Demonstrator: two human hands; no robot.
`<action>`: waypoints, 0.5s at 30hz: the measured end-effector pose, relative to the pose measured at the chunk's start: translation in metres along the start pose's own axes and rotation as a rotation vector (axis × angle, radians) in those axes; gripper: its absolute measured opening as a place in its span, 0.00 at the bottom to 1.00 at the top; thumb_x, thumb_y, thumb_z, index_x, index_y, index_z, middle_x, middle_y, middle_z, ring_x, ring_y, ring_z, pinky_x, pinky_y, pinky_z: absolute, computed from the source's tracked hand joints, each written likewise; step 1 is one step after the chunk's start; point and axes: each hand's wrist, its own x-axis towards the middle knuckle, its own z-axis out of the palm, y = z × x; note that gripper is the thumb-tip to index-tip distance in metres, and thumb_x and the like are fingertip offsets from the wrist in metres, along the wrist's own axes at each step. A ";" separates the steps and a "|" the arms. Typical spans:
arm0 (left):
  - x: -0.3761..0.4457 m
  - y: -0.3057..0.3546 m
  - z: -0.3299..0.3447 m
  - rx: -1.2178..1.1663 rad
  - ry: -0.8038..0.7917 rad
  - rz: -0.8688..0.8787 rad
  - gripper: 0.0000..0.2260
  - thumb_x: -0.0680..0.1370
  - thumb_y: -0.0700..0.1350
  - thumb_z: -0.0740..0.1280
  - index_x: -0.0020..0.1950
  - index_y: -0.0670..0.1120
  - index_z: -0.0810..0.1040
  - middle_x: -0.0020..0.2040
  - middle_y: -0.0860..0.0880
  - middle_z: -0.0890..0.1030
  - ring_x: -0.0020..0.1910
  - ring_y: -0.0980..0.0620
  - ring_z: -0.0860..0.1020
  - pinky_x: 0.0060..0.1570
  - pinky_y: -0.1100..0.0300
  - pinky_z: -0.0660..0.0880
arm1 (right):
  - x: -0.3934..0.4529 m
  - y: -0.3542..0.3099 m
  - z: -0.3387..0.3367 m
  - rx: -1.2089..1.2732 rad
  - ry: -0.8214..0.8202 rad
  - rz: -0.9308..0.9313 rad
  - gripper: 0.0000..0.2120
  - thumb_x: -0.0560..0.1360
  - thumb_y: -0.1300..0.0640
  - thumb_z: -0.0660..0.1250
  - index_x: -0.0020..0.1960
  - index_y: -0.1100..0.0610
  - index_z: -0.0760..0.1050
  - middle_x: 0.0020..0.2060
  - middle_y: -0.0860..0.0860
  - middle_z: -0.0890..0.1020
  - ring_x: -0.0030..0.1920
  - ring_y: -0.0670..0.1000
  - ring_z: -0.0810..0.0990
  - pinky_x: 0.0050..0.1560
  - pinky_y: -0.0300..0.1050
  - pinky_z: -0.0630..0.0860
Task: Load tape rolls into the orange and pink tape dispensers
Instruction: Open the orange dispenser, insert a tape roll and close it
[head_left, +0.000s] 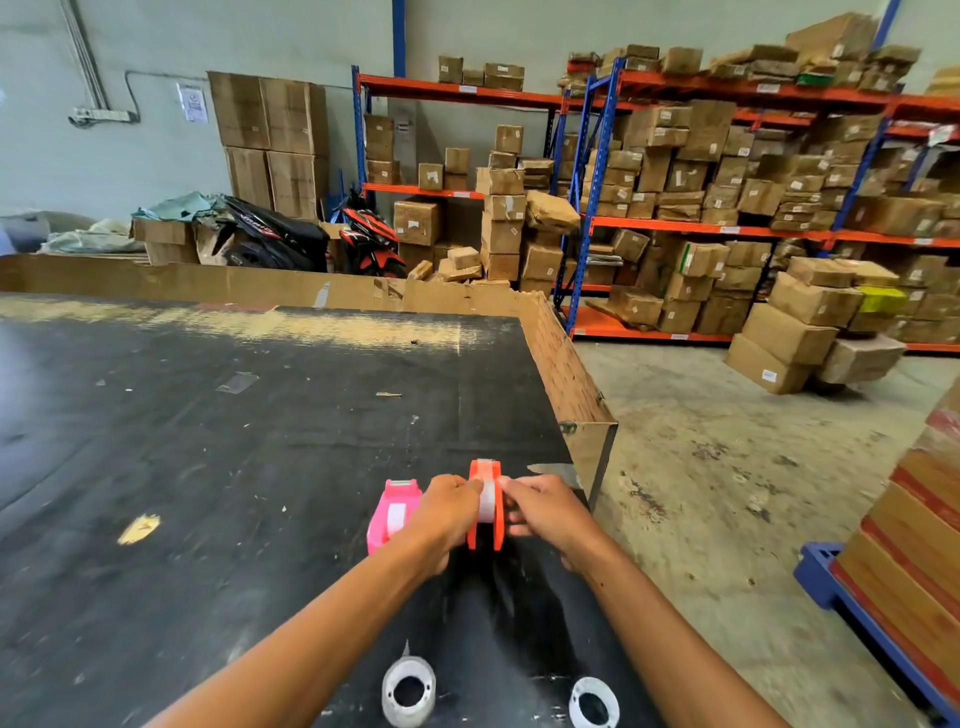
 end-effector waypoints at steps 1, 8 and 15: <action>-0.001 0.001 0.002 0.009 0.007 0.003 0.12 0.74 0.49 0.60 0.44 0.42 0.79 0.46 0.41 0.84 0.49 0.42 0.82 0.53 0.49 0.79 | 0.003 0.003 0.002 0.008 0.001 0.013 0.13 0.78 0.58 0.59 0.47 0.63 0.80 0.35 0.53 0.80 0.35 0.46 0.78 0.30 0.32 0.77; -0.014 0.003 0.006 0.111 0.024 0.038 0.11 0.76 0.40 0.59 0.33 0.48 0.69 0.39 0.46 0.75 0.40 0.50 0.72 0.34 0.60 0.67 | 0.014 0.019 0.011 -0.019 0.003 0.041 0.14 0.77 0.61 0.59 0.49 0.68 0.80 0.48 0.64 0.84 0.45 0.52 0.82 0.36 0.36 0.79; -0.014 0.000 0.000 0.184 0.012 0.084 0.10 0.78 0.37 0.56 0.42 0.42 0.75 0.45 0.50 0.73 0.36 0.54 0.71 0.32 0.65 0.65 | 0.007 0.019 0.011 -0.033 -0.028 0.032 0.13 0.77 0.60 0.59 0.52 0.64 0.80 0.52 0.62 0.83 0.51 0.54 0.83 0.38 0.35 0.79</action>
